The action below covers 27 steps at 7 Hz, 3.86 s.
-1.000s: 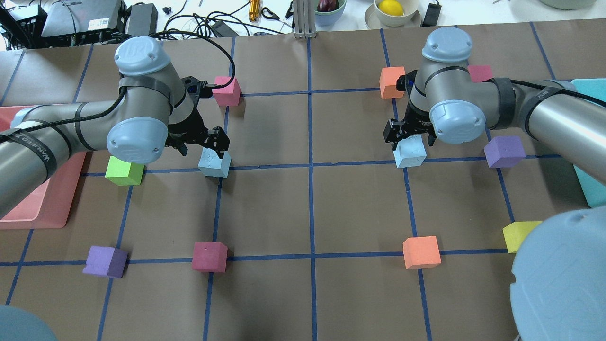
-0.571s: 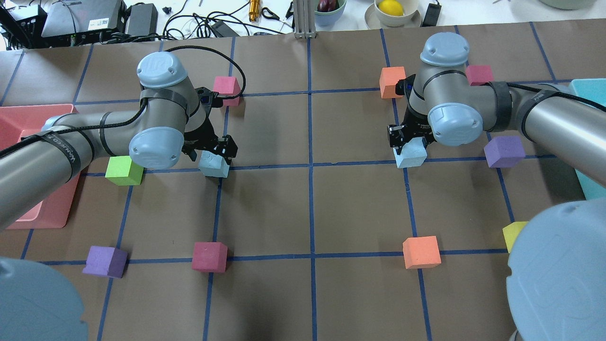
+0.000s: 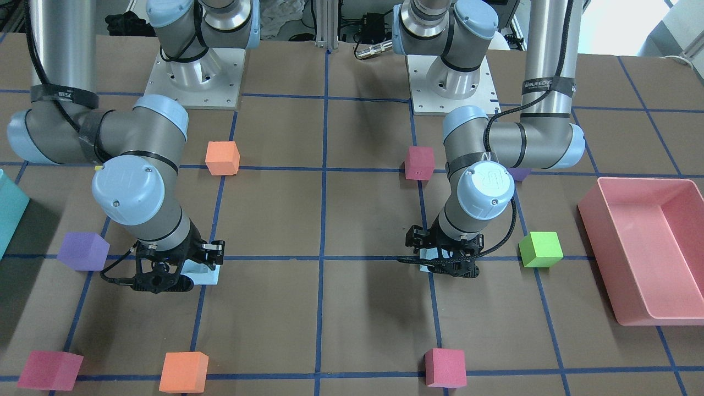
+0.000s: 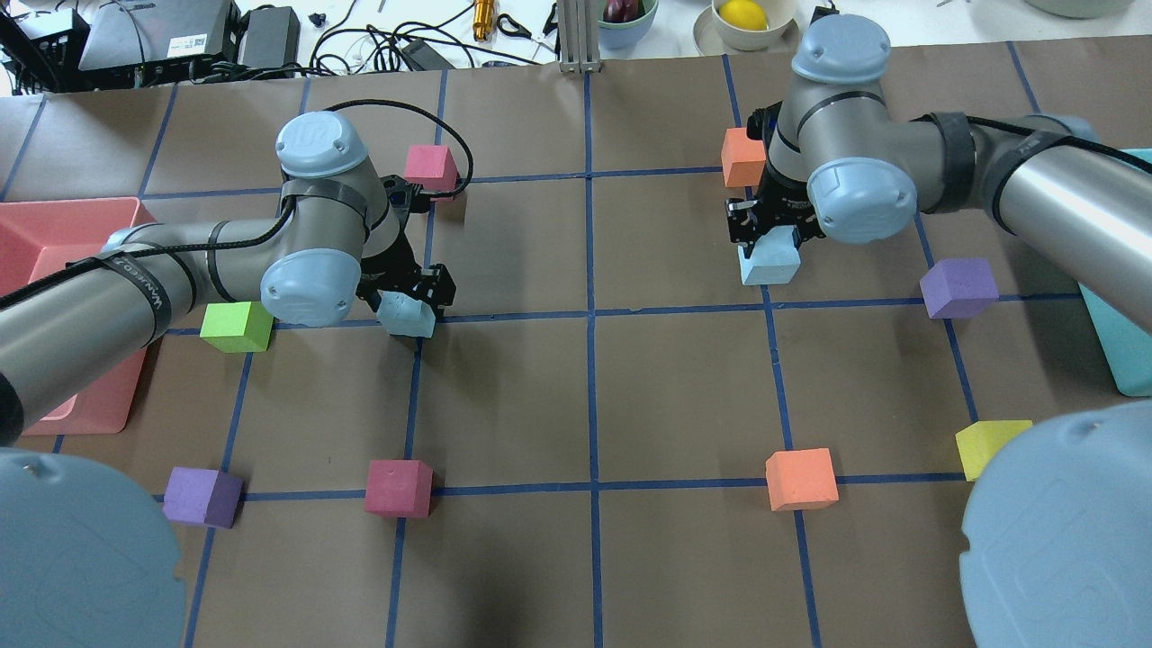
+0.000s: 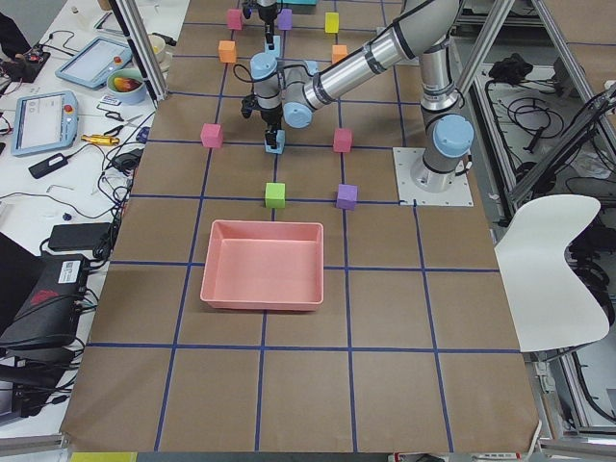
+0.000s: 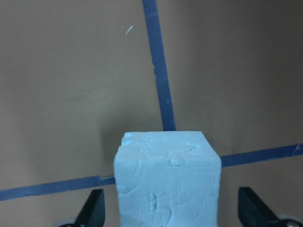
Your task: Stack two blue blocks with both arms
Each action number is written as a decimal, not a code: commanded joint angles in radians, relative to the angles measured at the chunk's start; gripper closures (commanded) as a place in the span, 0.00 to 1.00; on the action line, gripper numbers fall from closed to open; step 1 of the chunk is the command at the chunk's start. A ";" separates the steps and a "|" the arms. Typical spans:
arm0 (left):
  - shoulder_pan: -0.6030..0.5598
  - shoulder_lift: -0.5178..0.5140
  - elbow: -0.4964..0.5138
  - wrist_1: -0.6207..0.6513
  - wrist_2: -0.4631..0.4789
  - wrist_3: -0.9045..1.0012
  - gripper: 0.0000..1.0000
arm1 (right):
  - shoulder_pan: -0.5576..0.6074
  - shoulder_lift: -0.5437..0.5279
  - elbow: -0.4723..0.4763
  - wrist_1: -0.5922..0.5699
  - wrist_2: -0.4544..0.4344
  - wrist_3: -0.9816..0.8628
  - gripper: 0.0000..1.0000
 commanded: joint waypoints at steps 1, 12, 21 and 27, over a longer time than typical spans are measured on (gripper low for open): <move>0.000 -0.003 0.000 0.010 -0.001 0.011 0.59 | 0.125 0.071 -0.151 0.057 0.012 0.188 1.00; -0.040 0.004 0.096 -0.041 -0.005 -0.018 1.00 | 0.309 0.218 -0.242 0.040 0.039 0.383 0.98; -0.100 -0.011 0.287 -0.253 -0.039 -0.235 1.00 | 0.258 0.127 -0.271 0.124 0.021 0.337 0.00; -0.273 -0.109 0.458 -0.272 -0.082 -0.476 1.00 | 0.008 -0.246 -0.173 0.468 0.018 0.108 0.00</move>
